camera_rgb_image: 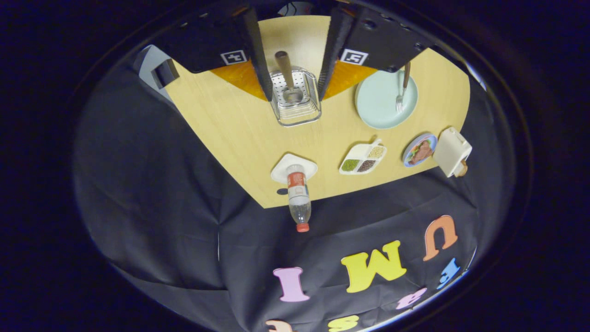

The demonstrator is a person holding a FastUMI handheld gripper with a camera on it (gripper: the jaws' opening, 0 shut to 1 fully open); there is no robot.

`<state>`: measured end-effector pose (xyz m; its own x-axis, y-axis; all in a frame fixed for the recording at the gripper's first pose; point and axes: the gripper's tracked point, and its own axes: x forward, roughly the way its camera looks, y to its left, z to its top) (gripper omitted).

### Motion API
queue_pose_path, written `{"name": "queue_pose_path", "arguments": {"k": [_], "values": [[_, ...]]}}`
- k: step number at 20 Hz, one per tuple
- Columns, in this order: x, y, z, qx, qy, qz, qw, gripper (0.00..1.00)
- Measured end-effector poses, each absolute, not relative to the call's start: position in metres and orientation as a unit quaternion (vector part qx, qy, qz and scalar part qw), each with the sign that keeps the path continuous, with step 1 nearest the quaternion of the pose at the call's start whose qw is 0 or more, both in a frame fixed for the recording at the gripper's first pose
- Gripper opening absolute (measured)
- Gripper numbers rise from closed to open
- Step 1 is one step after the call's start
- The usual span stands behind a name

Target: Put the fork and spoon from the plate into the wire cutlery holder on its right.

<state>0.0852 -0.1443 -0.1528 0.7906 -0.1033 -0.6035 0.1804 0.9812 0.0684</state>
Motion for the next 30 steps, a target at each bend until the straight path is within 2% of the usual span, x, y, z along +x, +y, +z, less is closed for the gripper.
{"name": "queue_pose_path", "arguments": {"k": [3, 7, 14, 30], "values": [[0.079, -0.143, -0.135, 0.046, 0.280, -0.094, 0.954, 0.88], [0.069, -0.126, -0.110, 0.026, 0.229, -0.102, 0.968, 0.96], [0.074, -0.066, -0.115, 0.012, 0.219, -0.061, 0.974, 0.97], [0.118, 0.064, -0.199, 0.012, 0.306, 0.026, 0.951, 0.97]]}}
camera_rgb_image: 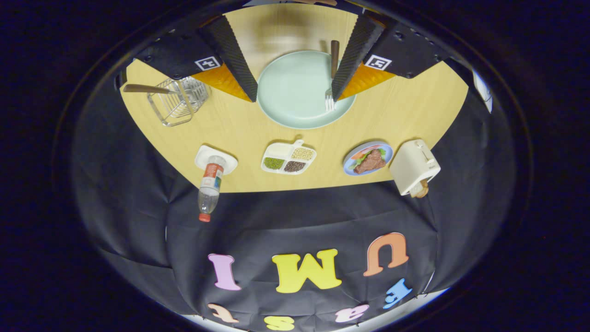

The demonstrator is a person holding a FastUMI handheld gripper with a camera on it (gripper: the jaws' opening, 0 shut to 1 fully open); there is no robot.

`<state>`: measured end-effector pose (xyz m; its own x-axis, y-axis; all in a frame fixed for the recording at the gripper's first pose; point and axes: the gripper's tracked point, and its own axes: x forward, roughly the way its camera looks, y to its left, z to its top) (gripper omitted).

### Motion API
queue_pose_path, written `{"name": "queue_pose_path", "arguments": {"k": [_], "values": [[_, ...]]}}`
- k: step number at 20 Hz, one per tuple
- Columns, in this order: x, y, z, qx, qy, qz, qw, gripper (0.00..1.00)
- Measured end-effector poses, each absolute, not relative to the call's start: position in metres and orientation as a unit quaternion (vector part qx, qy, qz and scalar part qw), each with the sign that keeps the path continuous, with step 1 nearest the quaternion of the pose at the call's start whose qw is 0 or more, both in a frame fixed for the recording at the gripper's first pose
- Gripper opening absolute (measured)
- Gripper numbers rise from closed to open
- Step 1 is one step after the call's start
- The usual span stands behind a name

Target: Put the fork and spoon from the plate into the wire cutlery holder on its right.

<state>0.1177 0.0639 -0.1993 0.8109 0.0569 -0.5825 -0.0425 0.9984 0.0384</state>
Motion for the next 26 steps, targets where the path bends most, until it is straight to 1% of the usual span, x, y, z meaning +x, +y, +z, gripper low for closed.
{"name": "queue_pose_path", "arguments": {"k": [3, 16, 20, 21, 23, 24, 26], "values": [[0.125, 0.081, -0.227, 0.018, 0.344, 0.046, 0.938, 0.97], [0.141, 0.117, -0.304, 0.019, 0.447, 0.066, 0.892, 0.97], [0.146, 0.120, -0.314, 0.022, 0.463, 0.063, 0.884, 0.82], [0.145, 0.122, -0.316, 0.019, 0.467, 0.066, 0.881, 0.75], [0.147, 0.123, -0.316, 0.018, 0.470, 0.068, 0.880, 0.68], [0.147, 0.126, -0.317, 0.026, 0.477, 0.074, 0.875, 0.68], [0.147, 0.132, -0.318, 0.041, 0.486, 0.087, 0.869, 0.57]]}}
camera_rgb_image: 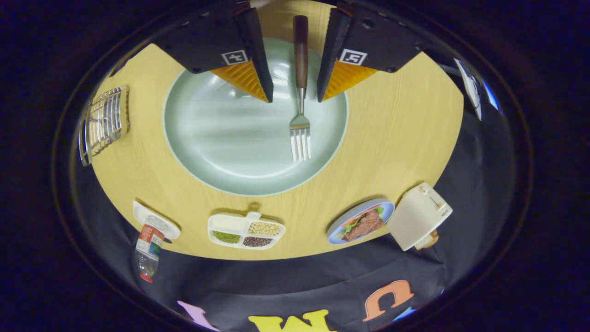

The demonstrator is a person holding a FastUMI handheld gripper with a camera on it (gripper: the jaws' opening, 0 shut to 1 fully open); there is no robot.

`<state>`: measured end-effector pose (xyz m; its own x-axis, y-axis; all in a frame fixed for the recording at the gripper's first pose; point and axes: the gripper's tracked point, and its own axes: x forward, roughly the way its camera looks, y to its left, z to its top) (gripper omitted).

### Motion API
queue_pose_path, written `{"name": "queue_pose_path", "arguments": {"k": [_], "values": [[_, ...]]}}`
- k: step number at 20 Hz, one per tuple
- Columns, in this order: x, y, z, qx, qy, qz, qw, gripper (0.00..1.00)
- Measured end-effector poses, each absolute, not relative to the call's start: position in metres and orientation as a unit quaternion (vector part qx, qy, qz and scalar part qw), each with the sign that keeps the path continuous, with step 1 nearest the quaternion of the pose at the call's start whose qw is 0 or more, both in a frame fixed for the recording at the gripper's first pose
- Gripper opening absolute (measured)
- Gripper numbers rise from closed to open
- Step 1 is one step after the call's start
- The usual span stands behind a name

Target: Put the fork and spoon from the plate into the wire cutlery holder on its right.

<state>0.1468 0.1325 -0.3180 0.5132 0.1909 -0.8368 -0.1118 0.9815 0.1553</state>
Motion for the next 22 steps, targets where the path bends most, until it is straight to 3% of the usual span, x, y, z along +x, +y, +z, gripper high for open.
{"name": "queue_pose_path", "arguments": {"k": [3, 5, 8, 22], "values": [[0.145, 0.133, -0.320, 0.031, 0.495, 0.088, 0.864, 0.23], [0.145, 0.134, -0.320, 0.027, 0.493, 0.093, 0.864, 0.09], [0.145, 0.130, -0.320, 0.034, 0.490, 0.095, 0.866, 0.02], [0.109, 0.064, -0.238, 0.076, 0.420, 0.095, 0.899, 0.02]]}}
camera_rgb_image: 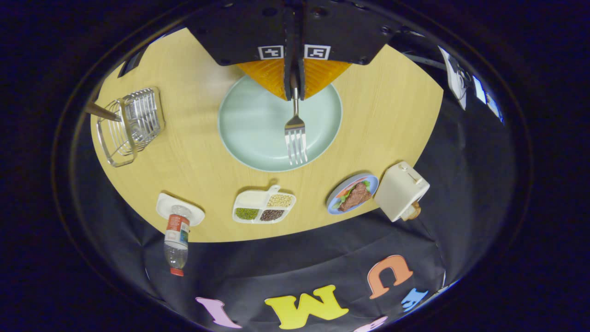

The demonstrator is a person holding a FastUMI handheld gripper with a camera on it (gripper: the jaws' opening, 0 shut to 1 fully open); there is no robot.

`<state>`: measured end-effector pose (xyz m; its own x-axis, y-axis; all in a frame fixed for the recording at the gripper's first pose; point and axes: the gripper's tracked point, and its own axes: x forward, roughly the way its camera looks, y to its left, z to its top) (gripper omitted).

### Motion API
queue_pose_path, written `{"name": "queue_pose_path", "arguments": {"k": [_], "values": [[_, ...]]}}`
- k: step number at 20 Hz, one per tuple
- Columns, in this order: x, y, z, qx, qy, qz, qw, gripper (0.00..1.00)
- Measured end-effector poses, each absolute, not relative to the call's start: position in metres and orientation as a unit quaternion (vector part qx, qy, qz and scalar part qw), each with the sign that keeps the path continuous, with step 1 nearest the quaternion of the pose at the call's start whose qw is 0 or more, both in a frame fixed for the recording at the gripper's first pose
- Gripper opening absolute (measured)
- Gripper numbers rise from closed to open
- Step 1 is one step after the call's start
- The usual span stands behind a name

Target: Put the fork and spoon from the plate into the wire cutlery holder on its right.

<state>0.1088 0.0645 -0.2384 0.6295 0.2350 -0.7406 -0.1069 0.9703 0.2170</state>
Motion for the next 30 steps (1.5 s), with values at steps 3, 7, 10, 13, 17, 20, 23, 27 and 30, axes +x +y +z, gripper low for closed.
{"name": "queue_pose_path", "arguments": {"k": [3, 7, 10, 13, 17, 20, 23, 27, 30], "values": [[0.098, 0.032, -0.224, 0.081, 0.406, 0.083, 0.907, 0.02], [0.084, -0.009, -0.203, 0.093, 0.390, 0.072, 0.913, 0.02], [0.076, -0.043, -0.186, 0.101, 0.374, 0.059, 0.920, 0.02], [0.070, -0.071, -0.178, 0.107, 0.365, 0.045, 0.924, 0.02], [0.064, -0.102, -0.177, 0.112, 0.367, 0.030, 0.923, 0.02], [0.060, -0.116, -0.182, 0.115, 0.372, 0.024, 0.921, 0.02], [0.060, -0.128, -0.191, 0.120, 0.382, 0.014, 0.916, 0.02], [0.060, -0.135, -0.193, 0.119, 0.391, 0.009, 0.913, 0.03], [0.064, -0.138, -0.191, 0.124, 0.389, 0.005, 0.913, 0.03]]}}
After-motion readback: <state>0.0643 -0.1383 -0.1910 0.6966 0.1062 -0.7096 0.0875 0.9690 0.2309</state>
